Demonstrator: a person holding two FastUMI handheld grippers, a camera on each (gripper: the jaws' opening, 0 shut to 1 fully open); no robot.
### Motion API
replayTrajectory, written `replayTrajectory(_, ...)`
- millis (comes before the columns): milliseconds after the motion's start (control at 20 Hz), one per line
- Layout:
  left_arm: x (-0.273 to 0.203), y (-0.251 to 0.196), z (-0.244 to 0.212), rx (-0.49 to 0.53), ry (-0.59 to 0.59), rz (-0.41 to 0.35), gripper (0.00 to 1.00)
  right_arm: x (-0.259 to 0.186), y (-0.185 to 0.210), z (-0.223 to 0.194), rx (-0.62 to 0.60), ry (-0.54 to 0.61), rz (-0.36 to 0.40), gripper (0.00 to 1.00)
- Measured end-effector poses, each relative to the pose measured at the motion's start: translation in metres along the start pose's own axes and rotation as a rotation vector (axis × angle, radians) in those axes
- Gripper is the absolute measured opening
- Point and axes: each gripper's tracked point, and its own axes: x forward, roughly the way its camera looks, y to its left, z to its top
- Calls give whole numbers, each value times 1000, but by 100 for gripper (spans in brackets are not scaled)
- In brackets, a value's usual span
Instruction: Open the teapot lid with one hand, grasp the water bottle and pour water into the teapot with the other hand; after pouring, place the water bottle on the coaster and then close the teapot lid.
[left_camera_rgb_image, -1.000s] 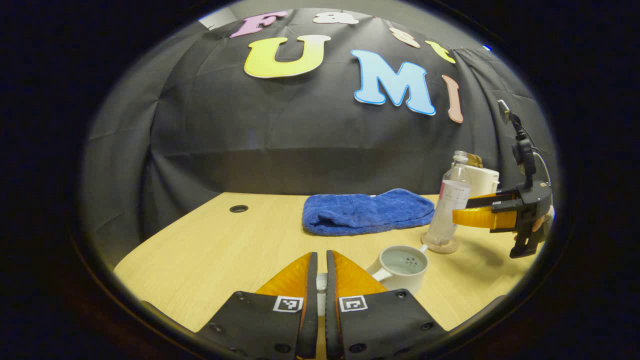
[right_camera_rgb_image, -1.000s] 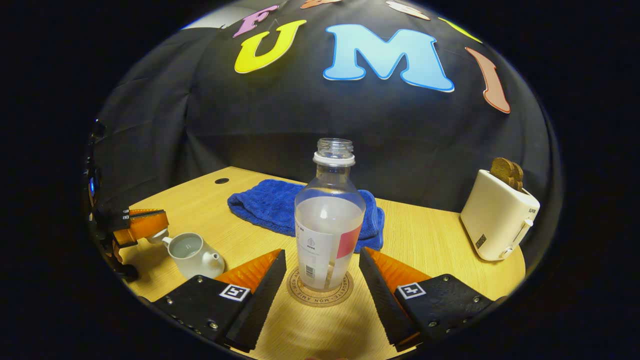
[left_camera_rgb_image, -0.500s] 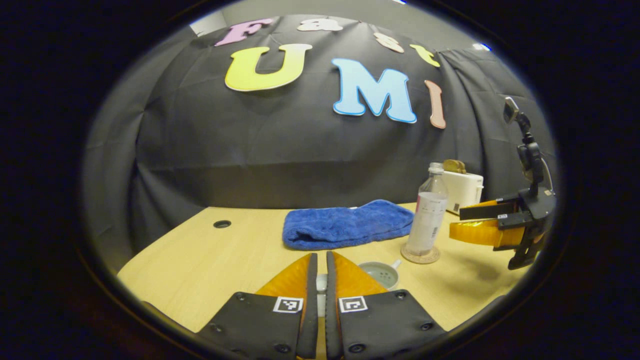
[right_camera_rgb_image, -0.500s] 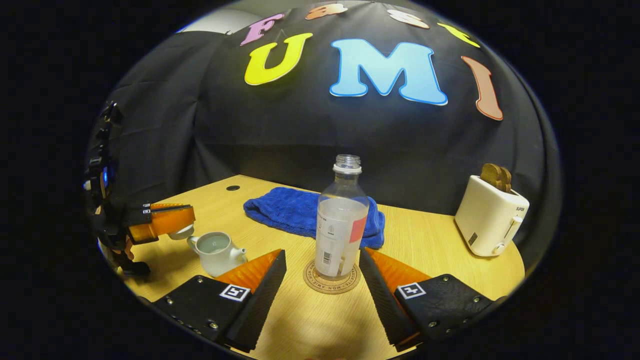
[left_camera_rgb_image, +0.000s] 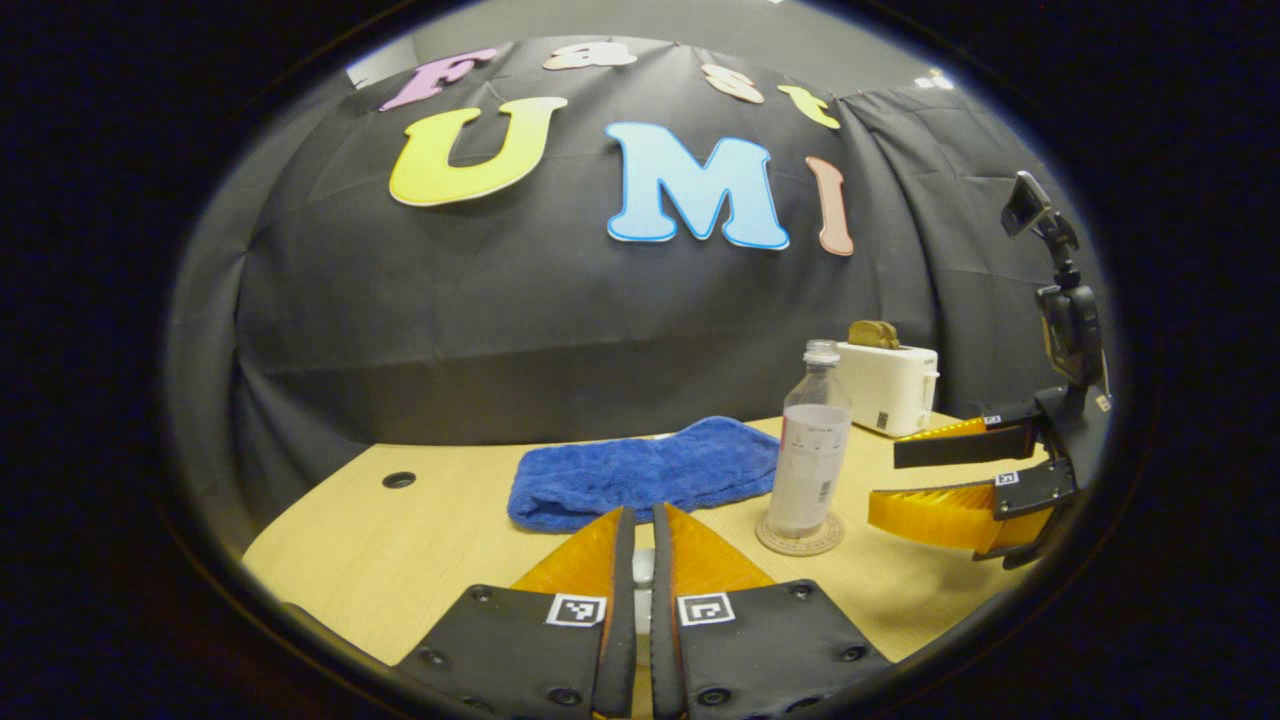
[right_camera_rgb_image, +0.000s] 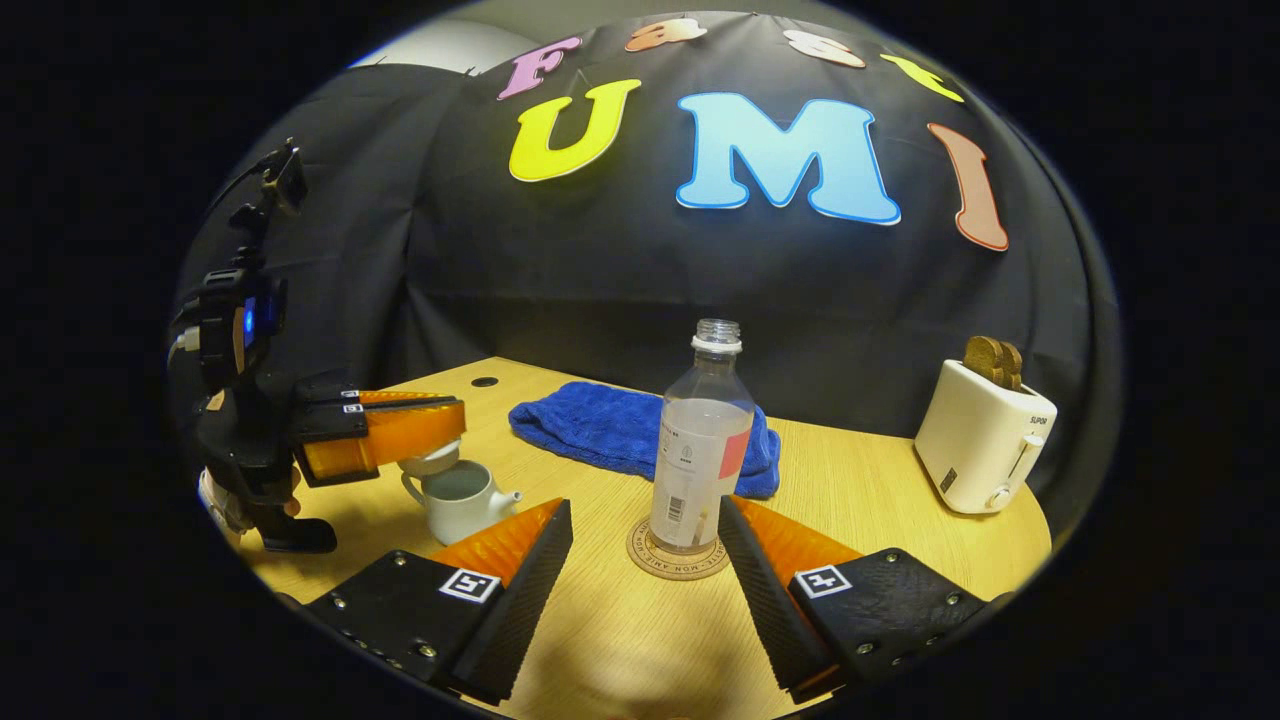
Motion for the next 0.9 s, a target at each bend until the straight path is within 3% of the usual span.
replayTrajectory(750,17,-5,-32,-48,40,11,12,-2,-3,1,28,-21,17,92)
replayTrajectory(900,17,-5,-30,-55,28,11,22,-3,-6,-1,35,-18,10,92)
